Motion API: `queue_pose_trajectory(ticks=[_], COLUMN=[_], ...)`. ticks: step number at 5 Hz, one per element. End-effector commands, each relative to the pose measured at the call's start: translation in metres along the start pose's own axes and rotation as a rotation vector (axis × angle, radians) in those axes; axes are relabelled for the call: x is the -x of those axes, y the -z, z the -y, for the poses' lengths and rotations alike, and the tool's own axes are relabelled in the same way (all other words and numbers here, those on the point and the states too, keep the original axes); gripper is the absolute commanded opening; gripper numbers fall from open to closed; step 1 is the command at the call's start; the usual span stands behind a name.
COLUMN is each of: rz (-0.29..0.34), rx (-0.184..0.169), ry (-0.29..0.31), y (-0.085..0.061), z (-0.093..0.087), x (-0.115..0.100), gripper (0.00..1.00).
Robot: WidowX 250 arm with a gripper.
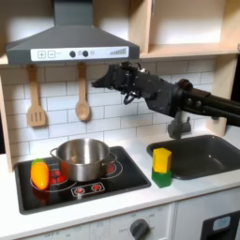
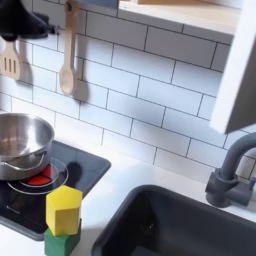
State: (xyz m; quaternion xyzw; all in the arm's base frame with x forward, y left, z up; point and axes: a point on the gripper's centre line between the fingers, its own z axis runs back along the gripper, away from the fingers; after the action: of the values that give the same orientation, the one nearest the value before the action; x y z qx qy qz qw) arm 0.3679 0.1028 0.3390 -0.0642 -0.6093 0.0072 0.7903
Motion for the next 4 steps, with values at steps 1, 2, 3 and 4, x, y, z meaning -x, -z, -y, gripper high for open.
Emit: queue_pose_trajectory(ticks=[1,2,3,4], rz=[-0.31,-0.438,-0.547,-0.676], rx=[0.015,0.004,0.012,-0.009], ry=[-0.065,-0.111,-0.127,-0.116], y=[-0.013,-0.027,-0.041,-0.055], z=[0.006,0.009,0.019,0.025], x=[0.047,0.065,0.074,0.084], gripper=[0.0,0.0,0.0,0.0])
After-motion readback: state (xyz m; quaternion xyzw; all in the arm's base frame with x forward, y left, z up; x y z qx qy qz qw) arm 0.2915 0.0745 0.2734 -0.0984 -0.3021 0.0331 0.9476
